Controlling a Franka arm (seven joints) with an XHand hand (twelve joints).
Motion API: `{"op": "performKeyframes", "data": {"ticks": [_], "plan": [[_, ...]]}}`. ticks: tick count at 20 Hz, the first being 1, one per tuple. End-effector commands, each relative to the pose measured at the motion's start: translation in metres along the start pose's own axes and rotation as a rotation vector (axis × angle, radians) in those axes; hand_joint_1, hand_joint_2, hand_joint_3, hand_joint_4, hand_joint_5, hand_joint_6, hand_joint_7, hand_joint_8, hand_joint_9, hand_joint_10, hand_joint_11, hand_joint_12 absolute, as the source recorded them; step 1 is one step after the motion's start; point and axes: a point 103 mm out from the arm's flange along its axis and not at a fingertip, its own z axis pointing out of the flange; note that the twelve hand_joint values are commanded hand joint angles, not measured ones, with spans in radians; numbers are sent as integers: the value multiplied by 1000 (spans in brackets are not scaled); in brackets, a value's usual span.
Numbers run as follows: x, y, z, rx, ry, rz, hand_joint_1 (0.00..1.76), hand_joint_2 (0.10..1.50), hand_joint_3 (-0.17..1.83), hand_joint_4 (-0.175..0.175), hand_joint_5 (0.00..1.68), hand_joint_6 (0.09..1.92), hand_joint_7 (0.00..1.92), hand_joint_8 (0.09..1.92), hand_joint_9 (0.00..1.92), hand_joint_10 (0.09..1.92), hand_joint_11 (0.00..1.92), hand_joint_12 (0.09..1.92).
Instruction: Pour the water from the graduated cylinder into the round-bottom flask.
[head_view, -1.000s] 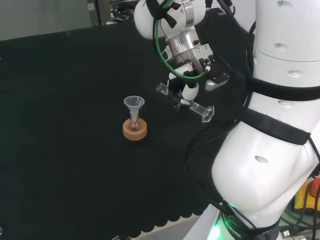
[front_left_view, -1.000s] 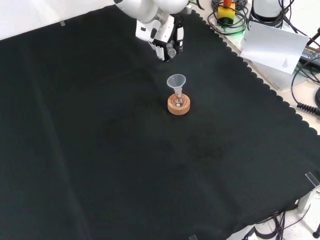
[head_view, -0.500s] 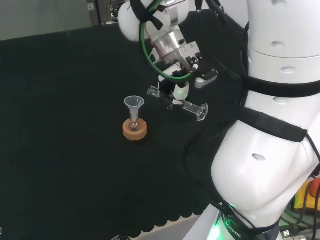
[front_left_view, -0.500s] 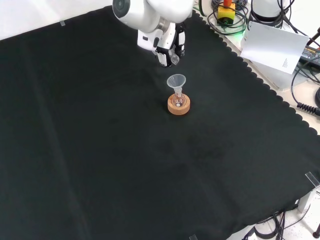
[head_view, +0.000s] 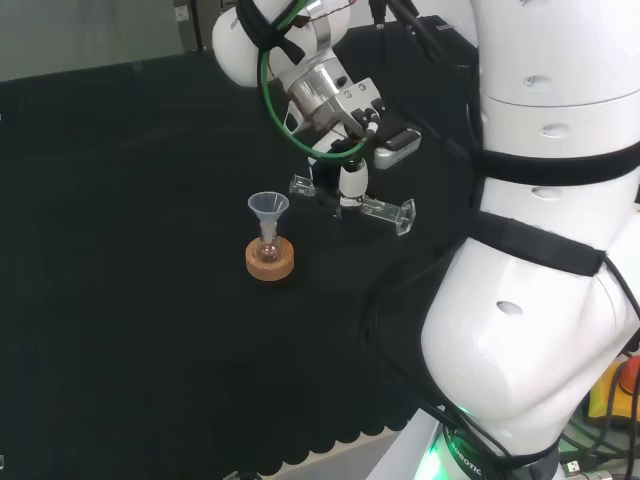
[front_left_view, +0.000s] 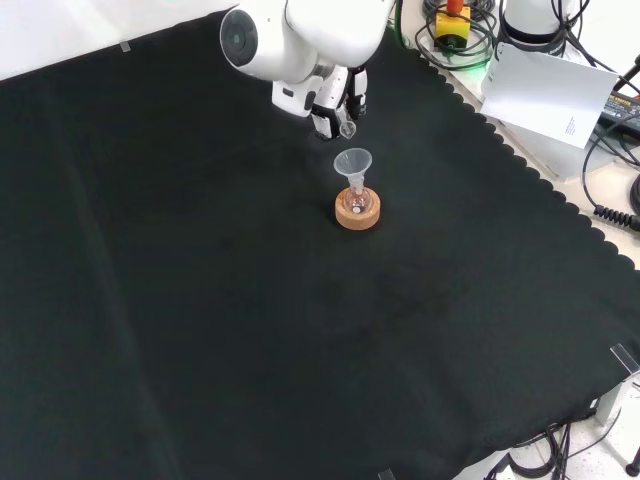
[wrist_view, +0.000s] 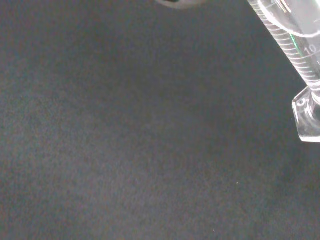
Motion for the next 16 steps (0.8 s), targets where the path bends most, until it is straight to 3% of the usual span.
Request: {"op": "performKeyframes", "data": {"ticks": [1,16], "plan": [[2,-1,-7,70,-31,44,1258,1120,0,-175,961,1034,989,1018,1406,96,1211,762],[15,-4,-27,154,-88,78,1259,1118,-1,-175,964,1028,994,1012,1412,89,1213,759]]}}
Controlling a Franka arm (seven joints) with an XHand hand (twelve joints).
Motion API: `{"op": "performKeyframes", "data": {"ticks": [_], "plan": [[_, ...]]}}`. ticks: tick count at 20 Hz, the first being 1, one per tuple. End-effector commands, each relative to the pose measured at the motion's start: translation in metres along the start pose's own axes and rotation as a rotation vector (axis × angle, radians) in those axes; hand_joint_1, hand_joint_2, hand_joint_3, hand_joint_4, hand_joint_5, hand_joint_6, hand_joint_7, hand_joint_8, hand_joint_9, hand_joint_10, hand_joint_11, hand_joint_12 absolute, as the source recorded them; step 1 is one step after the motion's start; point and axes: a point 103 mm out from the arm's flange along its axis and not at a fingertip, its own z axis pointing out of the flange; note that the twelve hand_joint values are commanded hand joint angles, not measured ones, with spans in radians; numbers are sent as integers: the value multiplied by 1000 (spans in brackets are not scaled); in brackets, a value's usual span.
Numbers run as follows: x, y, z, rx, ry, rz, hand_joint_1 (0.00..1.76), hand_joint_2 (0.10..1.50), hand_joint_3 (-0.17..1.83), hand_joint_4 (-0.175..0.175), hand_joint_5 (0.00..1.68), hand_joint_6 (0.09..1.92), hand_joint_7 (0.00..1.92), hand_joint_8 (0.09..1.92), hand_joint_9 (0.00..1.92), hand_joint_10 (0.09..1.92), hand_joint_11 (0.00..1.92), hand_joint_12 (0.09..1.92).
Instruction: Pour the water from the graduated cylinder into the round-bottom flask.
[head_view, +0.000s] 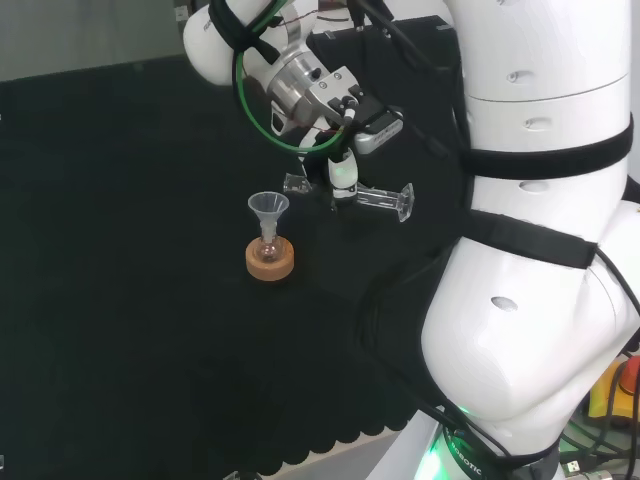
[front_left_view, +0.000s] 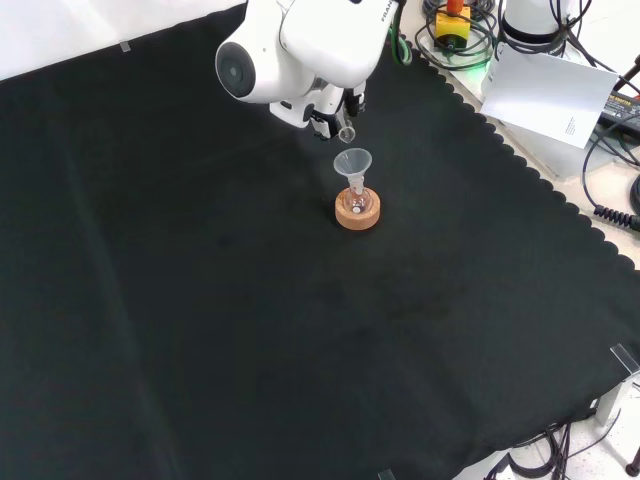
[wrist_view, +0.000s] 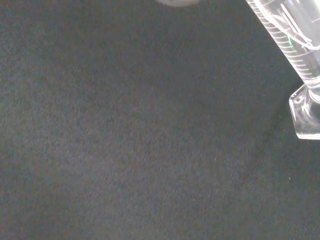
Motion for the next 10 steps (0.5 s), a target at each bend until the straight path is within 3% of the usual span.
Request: {"op": "performKeyframes", "data": {"ticks": [1,10], "plan": [[6,0,-5,35,-25,14,1259,1118,-1,-175,964,1028,994,1011,1413,89,1213,759],[13,0,-11,88,-50,32,1260,1117,-1,-175,966,1026,996,1009,1417,87,1214,758]]}}
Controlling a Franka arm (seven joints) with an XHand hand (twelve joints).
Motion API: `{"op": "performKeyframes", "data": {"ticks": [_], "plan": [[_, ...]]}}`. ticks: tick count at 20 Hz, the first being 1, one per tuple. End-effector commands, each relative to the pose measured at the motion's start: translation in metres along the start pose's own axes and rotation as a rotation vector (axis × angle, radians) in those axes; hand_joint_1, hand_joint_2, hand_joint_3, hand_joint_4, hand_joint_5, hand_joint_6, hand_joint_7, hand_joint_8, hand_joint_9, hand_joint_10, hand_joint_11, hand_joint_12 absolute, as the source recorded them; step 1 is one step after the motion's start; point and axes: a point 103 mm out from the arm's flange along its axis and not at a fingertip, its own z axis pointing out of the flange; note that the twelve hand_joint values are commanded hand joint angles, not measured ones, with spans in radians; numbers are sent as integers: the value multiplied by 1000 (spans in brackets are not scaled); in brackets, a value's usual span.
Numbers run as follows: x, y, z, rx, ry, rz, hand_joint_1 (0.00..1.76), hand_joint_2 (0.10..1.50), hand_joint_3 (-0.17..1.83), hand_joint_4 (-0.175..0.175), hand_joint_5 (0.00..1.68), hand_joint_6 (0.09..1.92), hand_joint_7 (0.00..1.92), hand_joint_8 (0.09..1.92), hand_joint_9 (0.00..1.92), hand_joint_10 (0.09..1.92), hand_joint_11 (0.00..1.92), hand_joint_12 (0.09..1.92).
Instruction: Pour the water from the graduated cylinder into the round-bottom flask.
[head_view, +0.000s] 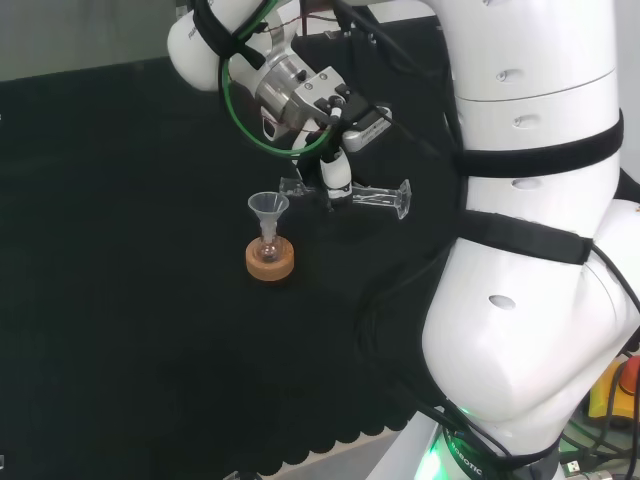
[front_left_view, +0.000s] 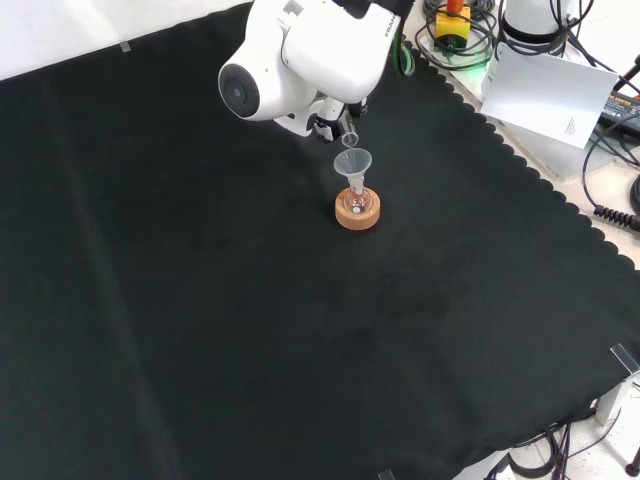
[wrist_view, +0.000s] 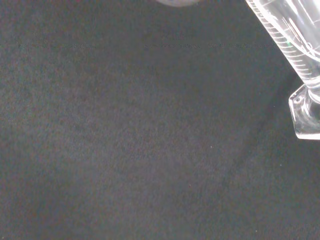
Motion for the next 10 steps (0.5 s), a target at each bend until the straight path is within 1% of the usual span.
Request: {"op": "performKeyframes", "data": {"ticks": [1,6,10], "plan": [[5,-1,-4,28,-17,10,1260,1117,-1,-175,966,1026,996,1009,1417,87,1214,758],[9,-2,-6,64,-40,43,1260,1117,-1,-175,966,1025,997,1008,1419,87,1216,757],[12,-4,-10,79,-62,70,1260,1116,-1,-175,967,1023,998,1006,1421,87,1218,757]]}}
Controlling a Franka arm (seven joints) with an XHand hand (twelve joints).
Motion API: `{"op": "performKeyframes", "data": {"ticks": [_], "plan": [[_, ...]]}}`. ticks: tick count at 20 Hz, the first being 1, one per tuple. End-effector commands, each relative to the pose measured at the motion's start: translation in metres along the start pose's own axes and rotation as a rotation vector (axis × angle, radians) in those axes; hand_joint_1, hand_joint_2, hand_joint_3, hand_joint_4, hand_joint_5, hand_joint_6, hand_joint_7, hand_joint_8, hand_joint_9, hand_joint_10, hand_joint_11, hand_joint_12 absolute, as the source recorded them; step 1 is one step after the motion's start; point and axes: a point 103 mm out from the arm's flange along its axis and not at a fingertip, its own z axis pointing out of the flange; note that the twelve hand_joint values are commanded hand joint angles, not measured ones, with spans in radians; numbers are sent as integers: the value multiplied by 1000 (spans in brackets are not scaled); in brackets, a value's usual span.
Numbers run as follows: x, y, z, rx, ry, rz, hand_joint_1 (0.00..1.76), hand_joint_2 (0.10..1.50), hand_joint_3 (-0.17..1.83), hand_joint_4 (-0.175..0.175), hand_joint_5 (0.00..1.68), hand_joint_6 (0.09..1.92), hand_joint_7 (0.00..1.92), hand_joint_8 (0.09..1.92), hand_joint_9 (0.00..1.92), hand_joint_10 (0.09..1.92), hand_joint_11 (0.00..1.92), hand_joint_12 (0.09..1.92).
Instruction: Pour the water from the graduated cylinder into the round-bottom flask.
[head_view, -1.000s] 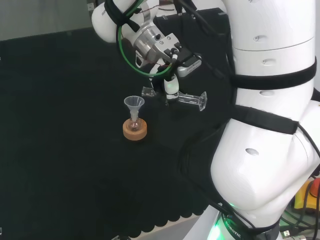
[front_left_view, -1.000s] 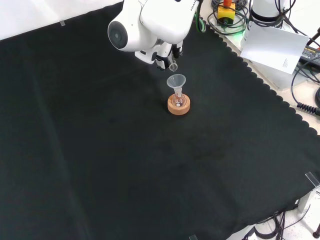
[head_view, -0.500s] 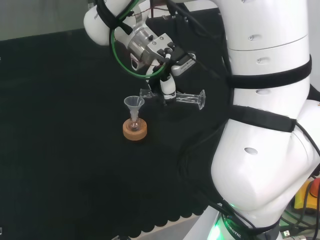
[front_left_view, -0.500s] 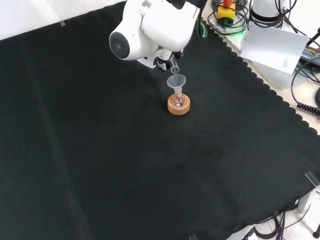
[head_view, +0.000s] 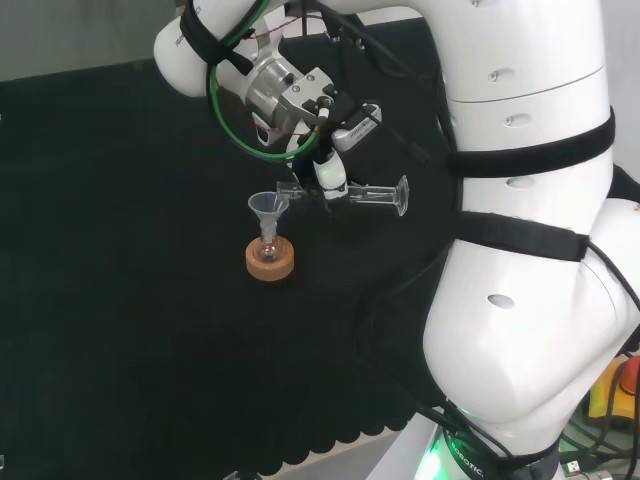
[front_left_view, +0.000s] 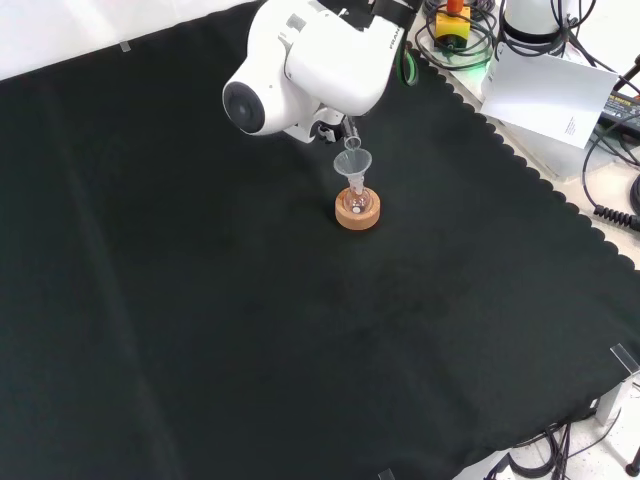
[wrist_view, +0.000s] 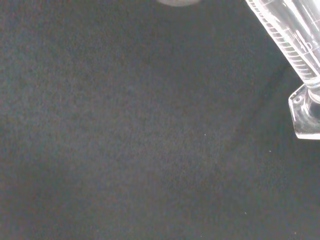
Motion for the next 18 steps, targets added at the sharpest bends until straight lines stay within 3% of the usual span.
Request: {"op": "performKeyframes", "data": {"ticks": [1,18], "plan": [[5,-4,-6,21,-30,33,1260,1116,-1,-175,967,1023,999,1006,1422,87,1219,756],[3,-9,-12,104,-54,115,1261,1115,-1,-175,969,1020,1001,1003,1427,87,1225,753]]}}
